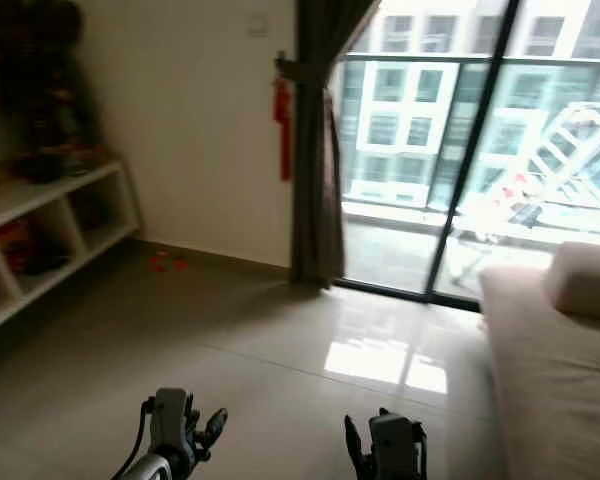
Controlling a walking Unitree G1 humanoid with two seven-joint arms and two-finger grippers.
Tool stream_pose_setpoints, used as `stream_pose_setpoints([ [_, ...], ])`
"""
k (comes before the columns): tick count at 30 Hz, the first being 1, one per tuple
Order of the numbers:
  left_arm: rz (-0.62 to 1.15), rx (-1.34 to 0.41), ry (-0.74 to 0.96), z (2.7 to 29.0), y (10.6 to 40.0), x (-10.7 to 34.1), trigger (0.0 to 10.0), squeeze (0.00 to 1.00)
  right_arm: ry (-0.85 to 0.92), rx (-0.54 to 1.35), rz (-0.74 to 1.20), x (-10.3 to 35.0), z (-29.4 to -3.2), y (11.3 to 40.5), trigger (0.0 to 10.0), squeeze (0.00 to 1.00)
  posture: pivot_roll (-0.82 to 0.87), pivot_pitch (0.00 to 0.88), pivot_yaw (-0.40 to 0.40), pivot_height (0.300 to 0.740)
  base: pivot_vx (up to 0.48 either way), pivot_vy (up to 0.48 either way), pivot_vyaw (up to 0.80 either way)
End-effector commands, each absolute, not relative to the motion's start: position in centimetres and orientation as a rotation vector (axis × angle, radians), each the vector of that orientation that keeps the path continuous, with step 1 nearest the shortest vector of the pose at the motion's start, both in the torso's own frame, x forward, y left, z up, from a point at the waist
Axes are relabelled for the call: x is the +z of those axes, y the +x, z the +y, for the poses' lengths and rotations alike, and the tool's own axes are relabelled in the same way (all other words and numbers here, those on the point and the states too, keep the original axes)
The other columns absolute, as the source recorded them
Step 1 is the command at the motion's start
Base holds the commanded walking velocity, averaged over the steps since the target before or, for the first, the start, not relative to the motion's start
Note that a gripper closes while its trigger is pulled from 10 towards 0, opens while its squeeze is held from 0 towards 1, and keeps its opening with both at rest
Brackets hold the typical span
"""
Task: Move the pillow to the sofa from floor
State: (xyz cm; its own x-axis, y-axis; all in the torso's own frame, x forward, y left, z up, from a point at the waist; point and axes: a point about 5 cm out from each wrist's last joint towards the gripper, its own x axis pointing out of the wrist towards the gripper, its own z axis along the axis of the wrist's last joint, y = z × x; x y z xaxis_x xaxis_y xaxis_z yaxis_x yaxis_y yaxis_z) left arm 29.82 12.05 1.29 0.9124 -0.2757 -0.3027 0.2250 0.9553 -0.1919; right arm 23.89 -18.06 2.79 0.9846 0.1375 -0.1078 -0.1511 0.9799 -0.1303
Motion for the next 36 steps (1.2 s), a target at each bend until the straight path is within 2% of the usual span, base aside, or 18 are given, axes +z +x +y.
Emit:
stream_pose_setpoints([
  [1, 0.285, -0.308, -0.105, 11.8, 29.8, 1.8, 10.0, 0.0, -0.115, 0.146, 0.094, 3.1, -18.1, 23.8, 10.0, 0.0, 0.04, 0.0, 0.025, 0.74, 0.0, 0.0, -0.8],
  [9, 0.321, -0.381, -0.216, 11.6, 30.0, 2.0, 10.0, 0.0, -0.096, 0.17, 0.099, 3.8, -17.9, 23.5, 10.0, 0.0, 0.04, 0.0, 0.028, 0.74, 0.0, 0.0, -0.8],
  [11, 0.342, -0.389, -0.303, 11.4, 30.0, 1.8, 10.0, 0.0, -0.089, 0.173, 0.098, 3.9, -17.8, 23.4, 10.0, 0.0, 0.04, 0.0, 0.028, 0.74, 0.0, 0.0, -0.8],
  [18, 0.335, -0.436, -0.184, 10.9, 29.3, 1.6, 10.0, 0.0, -0.072, 0.169, 0.125, 3.2, -17.6, 22.7, 10.0, 0.0, 0.05, 0.0, 0.025, 0.74, 0.0, 0.0, -0.8],
  [27, 0.334, -0.426, -0.201, 11.1, 29.3, 1.6, 10.0, 0.0, -0.066, 0.17, 0.149, 3.1, -17.8, 22.6, 10.0, 0.0, 0.04, 0.0, 0.01, 0.74, 0.0, 0.097, -0.8],
  [29, 0.334, -0.43, -0.208, 11.0, 29.3, 1.6, 10.0, 0.0, -0.067, 0.17, 0.151, 3.0, -17.9, 22.7, 10.0, 0.0, 0.04, 0.0, 0.009, 0.74, 0.0, 0.48, -0.8],
  [36, 0.32, -0.453, -0.222, 10.2, 29.3, 1.8, 10.0, 0.0, -0.07, 0.172, 0.155, 2.8, -17.8, 22.9, 10.0, 0.0, 0.04, 0.0, 0.008, 0.74, 0.0, 0.0, -0.8],
])
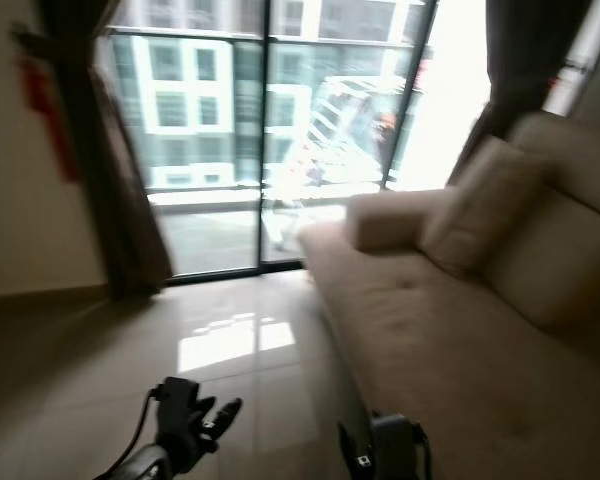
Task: Move the pillow to the sofa from floor
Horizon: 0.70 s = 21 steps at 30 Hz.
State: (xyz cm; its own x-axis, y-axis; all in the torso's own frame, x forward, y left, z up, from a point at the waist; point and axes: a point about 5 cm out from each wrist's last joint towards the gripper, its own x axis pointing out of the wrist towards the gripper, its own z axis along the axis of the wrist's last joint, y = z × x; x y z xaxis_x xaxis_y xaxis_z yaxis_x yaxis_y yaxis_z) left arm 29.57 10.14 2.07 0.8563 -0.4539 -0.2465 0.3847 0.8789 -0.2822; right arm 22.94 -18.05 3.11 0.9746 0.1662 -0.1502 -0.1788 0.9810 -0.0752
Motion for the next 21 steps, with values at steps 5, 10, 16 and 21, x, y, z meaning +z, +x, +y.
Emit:
stream_pose_setpoints([
  [5, 0.325, -0.452, -0.212, 10.09, 29.25, 1.74, 10.0, 0.0, -0.075, 0.169, 0.155, 2.61, -17.86, 22.82, 10.0, 0.0, 0.04, 0.0, 0.01, 0.74, 0.0, 0.0, -0.15],
  [10, 0.332, -0.454, -0.209, 10.04, 29.21, 1.69, 10.0, 0.0, -0.063, 0.162, 0.161, 2.42, -17.99, 22.69, 10.0, 0.0, 0.03, 0.0, 0.012, 0.74, 0.0, 0.0, -0.54],
  [16, 0.334, -0.462, -0.209, 9.88, 29.13, 1.64, 10.0, 0.0, -0.055, 0.164, 0.161, 2.29, -18.02, 22.67, 10.0, 0.0, 0.03, 0.0, 0.015, 0.74, 0.0, 0.389, -0.79],
  [21, 0.333, -0.466, -0.21, 9.75, 29.15, 1.69, 10.0, 0.0, -0.054, 0.159, 0.161, 2.15, -18.14, 22.69, 10.0, 0.0, 0.03, 0.0, 0.014, 0.74, 0.0, 0.0, -0.79],
])
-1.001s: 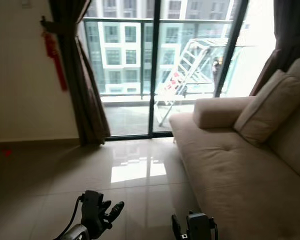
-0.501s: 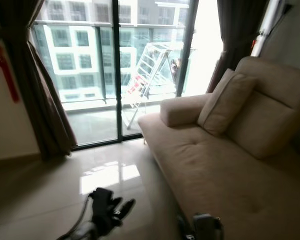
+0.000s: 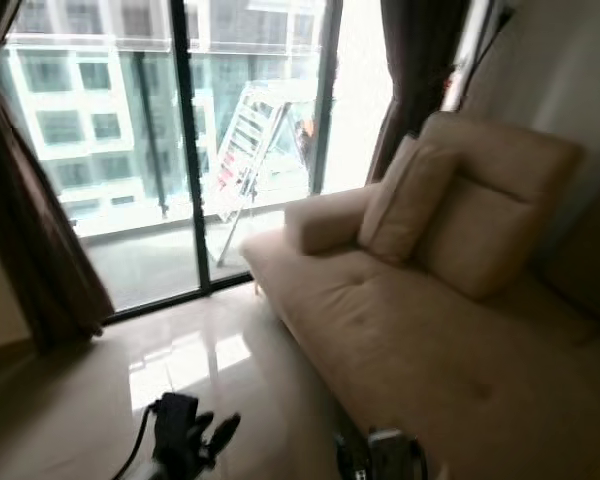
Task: Move the pillow to the sofa from floor
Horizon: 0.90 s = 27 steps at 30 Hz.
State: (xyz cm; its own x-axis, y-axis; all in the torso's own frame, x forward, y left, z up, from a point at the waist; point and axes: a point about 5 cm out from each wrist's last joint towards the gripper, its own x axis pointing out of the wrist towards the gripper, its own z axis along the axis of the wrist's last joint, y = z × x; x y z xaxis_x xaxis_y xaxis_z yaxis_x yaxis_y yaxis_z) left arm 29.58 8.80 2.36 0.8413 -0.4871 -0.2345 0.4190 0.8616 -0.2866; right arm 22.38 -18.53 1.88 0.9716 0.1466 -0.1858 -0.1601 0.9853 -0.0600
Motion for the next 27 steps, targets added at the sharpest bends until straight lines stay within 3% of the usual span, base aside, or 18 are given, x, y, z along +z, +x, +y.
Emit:
stream_pose_setpoints([
  [1, 0.332, -0.466, -0.21, 9.72, 29.18, 1.72, 10.0, 0.0, -0.055, 0.158, 0.161, 2.12, -18.15, 22.72, 10.0, 0.0, 0.02, 0.0, 0.015, 0.74, 0.0, 0.0, -0.79],
  [15, 0.325, -0.465, -0.21, 9.63, 29.34, 1.93, 10.0, 0.0, -0.058, 0.157, 0.147, 2.07, -18.24, 22.91, 10.0, 0.0, 0.03, 0.0, 0.018, 0.74, 0.0, 0.0, -0.79],
  [20, 0.322, -0.469, -0.209, 9.65, 29.31, 1.97, 10.0, 0.0, -0.056, 0.154, 0.143, 2.08, -18.23, 22.91, 10.0, 0.0, 0.03, 0.0, 0.018, 0.74, 0.0, 0.348, -0.79],
  [27, 0.319, -0.484, -0.201, 9.42, 29.23, 1.99, 10.0, 0.0, -0.058, 0.151, 0.137, 2.1, -18.25, 22.84, 10.0, 0.0, 0.02, 0.0, 0.019, 0.74, 0.0, 0.0, -0.76],
])
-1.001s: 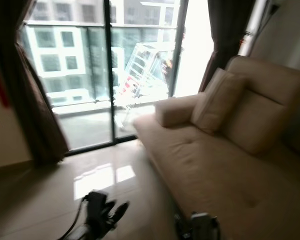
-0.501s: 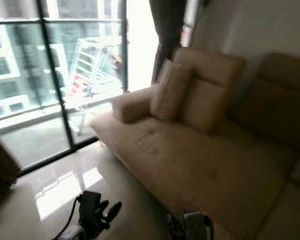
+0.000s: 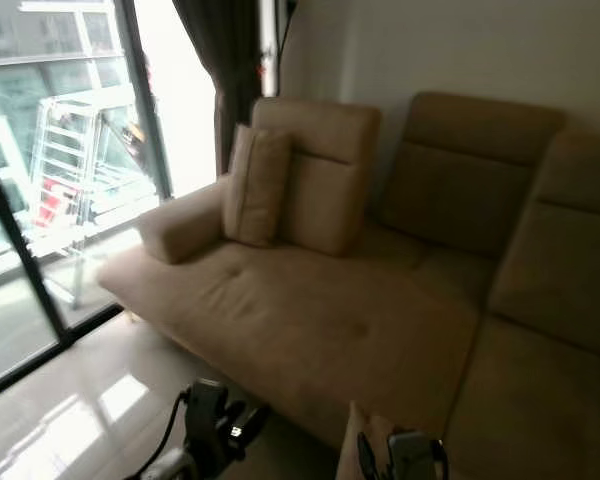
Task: Move the pillow to the sofa from floor
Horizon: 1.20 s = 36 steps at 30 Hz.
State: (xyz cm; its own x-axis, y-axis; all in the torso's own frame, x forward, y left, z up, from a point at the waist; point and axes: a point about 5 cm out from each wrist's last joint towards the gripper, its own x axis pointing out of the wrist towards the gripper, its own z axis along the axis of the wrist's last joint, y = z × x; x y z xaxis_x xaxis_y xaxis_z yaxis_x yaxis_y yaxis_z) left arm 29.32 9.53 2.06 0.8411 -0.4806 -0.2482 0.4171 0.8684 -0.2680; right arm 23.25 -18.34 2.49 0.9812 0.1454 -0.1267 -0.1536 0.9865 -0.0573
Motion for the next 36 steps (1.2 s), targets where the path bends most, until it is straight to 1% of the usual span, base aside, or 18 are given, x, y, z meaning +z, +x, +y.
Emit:
stream_pose_setpoints([
  [1, 0.319, -0.484, -0.201, 9.4, 29.2, 2.0, 10.0, 0.0, -0.058, 0.151, 0.137, 2.1, -18.3, 22.8, 10.0, 0.0, 0.02, 0.0, 0.019, 0.74, 0.0, 0.0, -0.62],
  [9, 0.316, -0.481, -0.208, 9.5, 29.4, 2.1, 10.0, 0.0, -0.072, 0.149, 0.083, 2.7, -18.2, 22.9, 10.0, 0.0, 0.02, 0.0, 0.018, 0.74, 0.0, 0.0, -0.07],
  [23, 0.288, -0.469, -0.253, 9.7, 29.6, 2.5, 10.0, 0.0, -0.024, 0.142, 0.045, 3.2, -18.0, 23.4, 10.0, 0.0, 0.04, 0.0, 0.013, 0.74, 0.0, 0.0, 0.0],
  [27, 0.288, -0.471, -0.254, 9.6, 29.6, 2.5, 10.0, 0.0, -0.02, 0.126, 0.061, 3.1, -18.1, 23.4, 10.0, 0.0, 0.04, 0.0, 0.013, 0.74, 0.0, 0.0, 0.0],
  [36, 0.293, -0.474, -0.255, 9.4, 29.7, 2.6, 10.0, 0.0, -0.02, 0.115, 0.058, 3.2, -18.3, 23.6, 10.0, 0.0, 0.02, 0.0, 0.017, 0.74, 0.0, 0.0, -0.8],
])
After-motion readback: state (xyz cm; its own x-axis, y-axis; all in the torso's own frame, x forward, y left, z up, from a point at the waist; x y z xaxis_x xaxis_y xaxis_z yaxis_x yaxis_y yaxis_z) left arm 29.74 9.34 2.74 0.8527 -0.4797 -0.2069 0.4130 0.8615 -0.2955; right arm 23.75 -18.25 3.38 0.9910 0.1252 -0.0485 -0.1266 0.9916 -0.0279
